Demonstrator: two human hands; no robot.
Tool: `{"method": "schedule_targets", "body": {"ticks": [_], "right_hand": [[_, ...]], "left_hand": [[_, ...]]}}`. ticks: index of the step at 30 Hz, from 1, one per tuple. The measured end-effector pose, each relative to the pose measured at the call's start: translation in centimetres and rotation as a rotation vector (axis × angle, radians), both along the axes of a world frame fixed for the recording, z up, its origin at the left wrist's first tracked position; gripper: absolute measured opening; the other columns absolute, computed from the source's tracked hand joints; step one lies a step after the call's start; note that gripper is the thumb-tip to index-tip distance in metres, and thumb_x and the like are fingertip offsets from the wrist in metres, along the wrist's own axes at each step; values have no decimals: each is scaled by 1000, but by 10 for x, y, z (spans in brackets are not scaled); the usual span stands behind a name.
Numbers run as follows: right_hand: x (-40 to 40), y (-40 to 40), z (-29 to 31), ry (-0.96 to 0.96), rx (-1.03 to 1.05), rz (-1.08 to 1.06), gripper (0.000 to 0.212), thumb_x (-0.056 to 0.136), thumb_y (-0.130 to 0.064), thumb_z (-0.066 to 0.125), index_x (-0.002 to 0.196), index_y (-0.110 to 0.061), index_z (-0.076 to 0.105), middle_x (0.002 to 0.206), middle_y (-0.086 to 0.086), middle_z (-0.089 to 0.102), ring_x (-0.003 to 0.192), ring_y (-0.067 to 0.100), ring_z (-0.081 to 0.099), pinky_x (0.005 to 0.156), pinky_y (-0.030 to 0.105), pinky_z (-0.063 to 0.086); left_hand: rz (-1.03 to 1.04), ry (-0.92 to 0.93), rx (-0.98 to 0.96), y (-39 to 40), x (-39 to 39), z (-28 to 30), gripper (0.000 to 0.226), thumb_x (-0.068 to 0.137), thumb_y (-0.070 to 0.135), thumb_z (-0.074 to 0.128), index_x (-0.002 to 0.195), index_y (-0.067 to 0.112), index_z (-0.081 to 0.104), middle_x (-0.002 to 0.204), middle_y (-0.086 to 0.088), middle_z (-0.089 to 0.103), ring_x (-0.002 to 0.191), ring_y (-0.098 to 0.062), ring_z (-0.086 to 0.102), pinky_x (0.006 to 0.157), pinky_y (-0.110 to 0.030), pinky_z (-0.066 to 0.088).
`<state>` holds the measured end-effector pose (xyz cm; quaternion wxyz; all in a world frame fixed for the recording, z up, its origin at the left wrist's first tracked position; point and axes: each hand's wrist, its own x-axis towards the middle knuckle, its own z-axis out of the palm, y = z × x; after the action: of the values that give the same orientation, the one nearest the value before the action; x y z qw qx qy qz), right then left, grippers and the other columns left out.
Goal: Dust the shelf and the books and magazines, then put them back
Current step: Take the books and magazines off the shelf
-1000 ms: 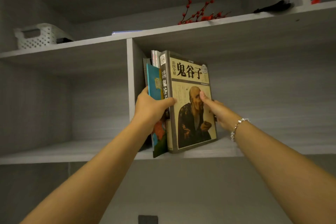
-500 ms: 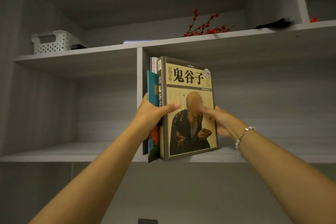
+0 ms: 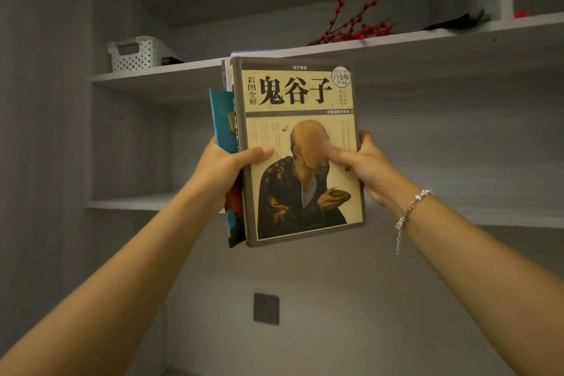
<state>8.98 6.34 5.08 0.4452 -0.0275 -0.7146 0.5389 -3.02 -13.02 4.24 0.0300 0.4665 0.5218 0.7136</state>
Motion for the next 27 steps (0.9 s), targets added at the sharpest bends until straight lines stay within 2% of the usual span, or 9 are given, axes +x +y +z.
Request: {"method": "schedule_targets", "body": {"ticks": [5, 9, 13, 17, 22, 27], "right_hand": [[67, -54, -23, -56, 88, -95, 62, 75, -40, 71, 121, -22, 34, 97, -9, 58, 82, 6, 61, 57, 17, 49], [127, -90, -65, -162, 54, -118, 69, 76, -44, 71, 128, -18, 34, 96, -10, 58, 81, 6, 61, 57, 18, 48], [181, -119, -120, -249, -63, -96, 71, 77, -39, 71, 132, -15, 32, 99, -6, 59, 81, 7, 61, 55, 17, 48], [226, -144, -180, -364, -180, -133, 72, 76, -44, 70, 132, -18, 32, 104, -6, 57, 85, 8, 59, 58, 21, 48], [265, -179, -257, -471, -316, -191, 57, 79, -41, 69, 120, -21, 34, 98, -10, 54, 81, 3, 56, 56, 18, 44], [281, -221, -333, -554, -479, -235, 55, 78, -38, 71, 117, -21, 37, 102, -7, 57, 86, 7, 59, 62, 22, 47]], "left_hand": [[7, -84, -55, -53, 65, -25, 32, 80, 18, 69, 109, 20, 56, 90, 4, 74, 80, -14, 72, 60, -27, 57], [0, -156, -144, -88, 122, -65, 35, 76, 21, 70, 108, 20, 56, 86, 5, 74, 78, -13, 72, 59, -27, 57], [2, -241, -264, -115, 168, -111, 29, 79, 21, 69, 106, 21, 58, 90, 3, 74, 78, -14, 72, 64, -30, 55], [-31, -354, -412, -134, 201, -160, 37, 76, 23, 71, 110, 19, 57, 96, -2, 73, 80, -17, 71, 65, -32, 55], [-97, -437, -587, -155, 223, -229, 51, 65, 30, 72, 112, 16, 58, 100, -5, 72, 89, -22, 70, 78, -39, 54], [-188, -524, -723, -182, 227, -300, 55, 63, 29, 72, 114, 15, 58, 99, -5, 72, 87, -20, 70, 74, -35, 55]]}}
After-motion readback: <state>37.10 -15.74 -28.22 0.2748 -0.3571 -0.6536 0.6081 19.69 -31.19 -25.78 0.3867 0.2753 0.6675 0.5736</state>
